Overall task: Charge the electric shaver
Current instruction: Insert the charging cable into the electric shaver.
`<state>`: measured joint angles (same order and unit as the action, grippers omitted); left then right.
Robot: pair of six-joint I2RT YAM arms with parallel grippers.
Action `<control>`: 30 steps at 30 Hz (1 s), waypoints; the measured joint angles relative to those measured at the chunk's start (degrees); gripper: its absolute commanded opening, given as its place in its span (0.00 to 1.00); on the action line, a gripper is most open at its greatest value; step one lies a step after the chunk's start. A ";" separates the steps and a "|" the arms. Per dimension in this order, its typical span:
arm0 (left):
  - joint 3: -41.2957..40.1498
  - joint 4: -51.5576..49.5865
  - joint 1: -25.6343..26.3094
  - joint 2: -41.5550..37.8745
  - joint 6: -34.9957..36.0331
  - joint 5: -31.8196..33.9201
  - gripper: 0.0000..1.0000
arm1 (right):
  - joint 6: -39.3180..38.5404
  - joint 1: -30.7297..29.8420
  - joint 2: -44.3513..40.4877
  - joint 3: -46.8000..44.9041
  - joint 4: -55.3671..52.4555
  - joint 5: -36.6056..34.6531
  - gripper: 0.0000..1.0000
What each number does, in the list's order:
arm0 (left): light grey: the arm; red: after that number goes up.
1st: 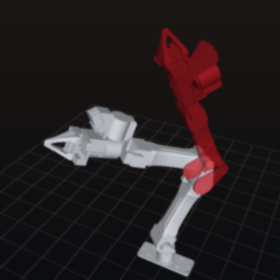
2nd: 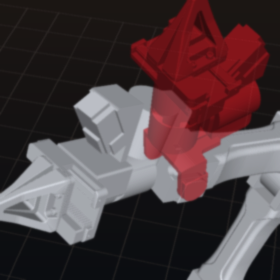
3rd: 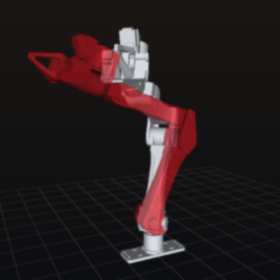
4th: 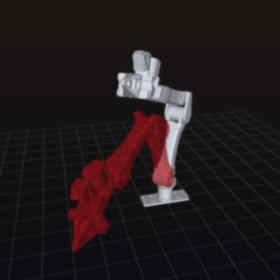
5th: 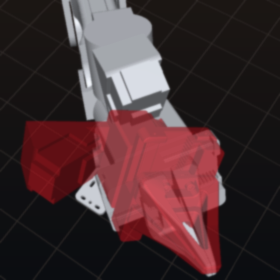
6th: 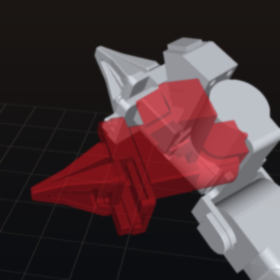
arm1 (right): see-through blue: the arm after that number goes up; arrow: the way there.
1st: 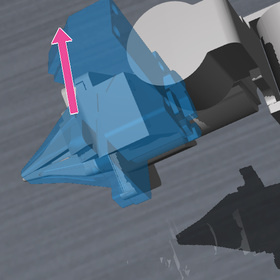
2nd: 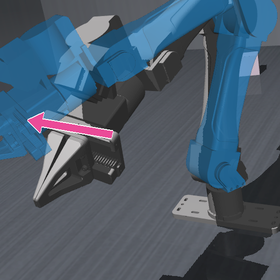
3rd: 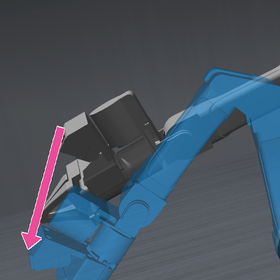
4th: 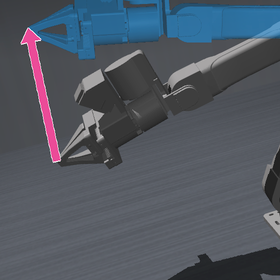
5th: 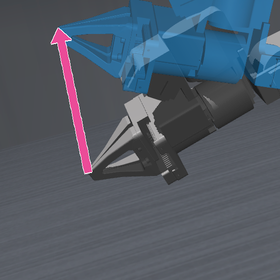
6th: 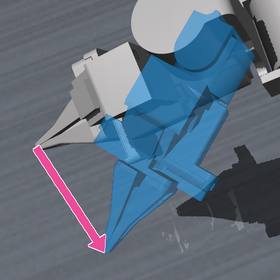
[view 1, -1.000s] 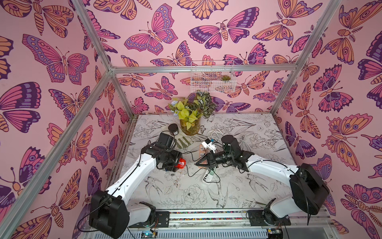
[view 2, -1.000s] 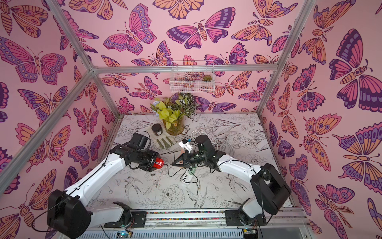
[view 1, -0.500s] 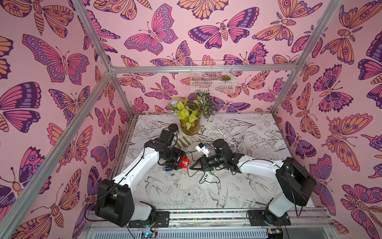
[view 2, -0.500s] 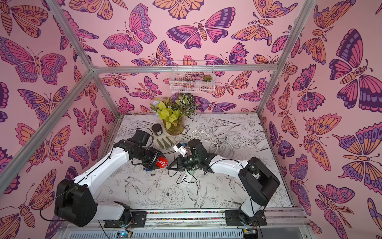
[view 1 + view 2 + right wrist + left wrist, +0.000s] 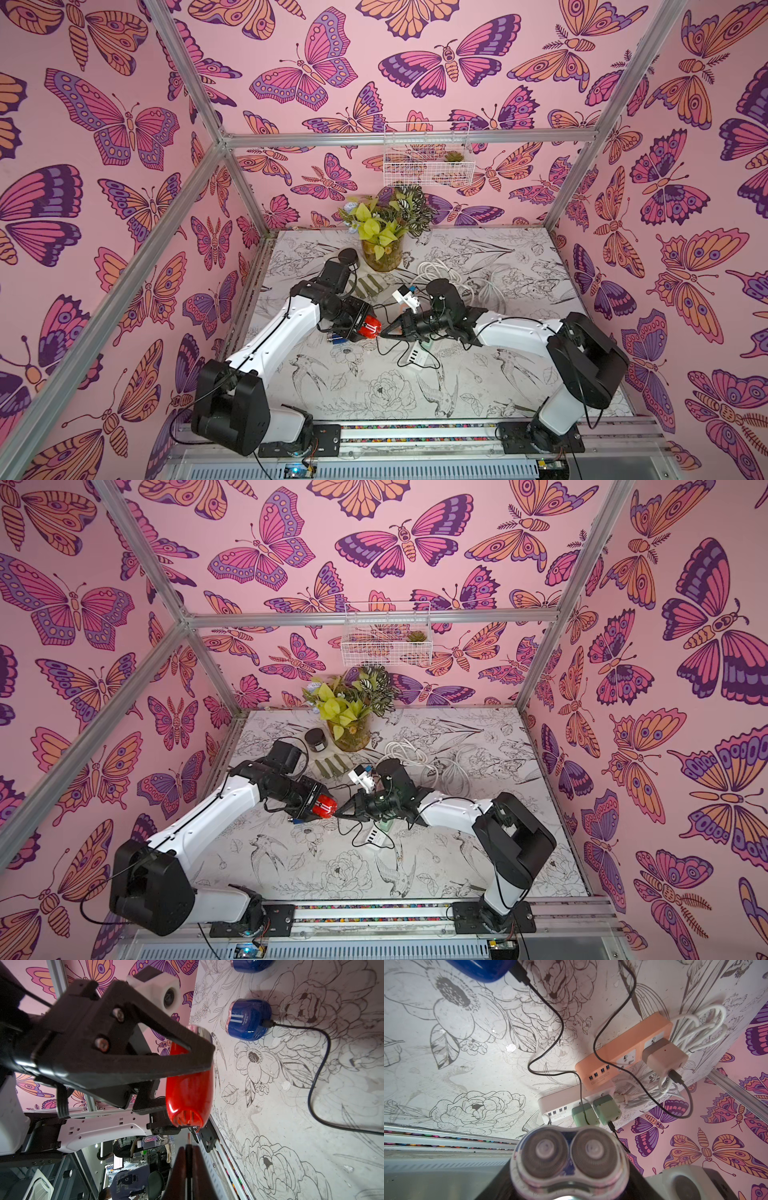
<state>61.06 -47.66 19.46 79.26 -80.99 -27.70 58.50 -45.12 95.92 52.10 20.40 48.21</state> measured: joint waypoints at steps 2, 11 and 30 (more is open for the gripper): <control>0.00 -0.11 0.00 0.00 -0.02 0.00 0.00 | 0.00 0.04 0.00 0.28 -0.07 -0.20 0.00; 0.00 -0.17 0.04 -0.02 -0.68 0.46 0.00 | -0.02 0.13 1.03 1.64 -0.35 -0.20 0.00; -0.07 0.31 0.39 -0.04 -3.56 0.33 0.00 | -1.38 0.48 0.72 1.66 -1.18 -1.75 0.00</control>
<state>60.99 -47.35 19.86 79.22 -84.55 -27.38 57.12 -44.64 96.64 53.76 19.22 46.46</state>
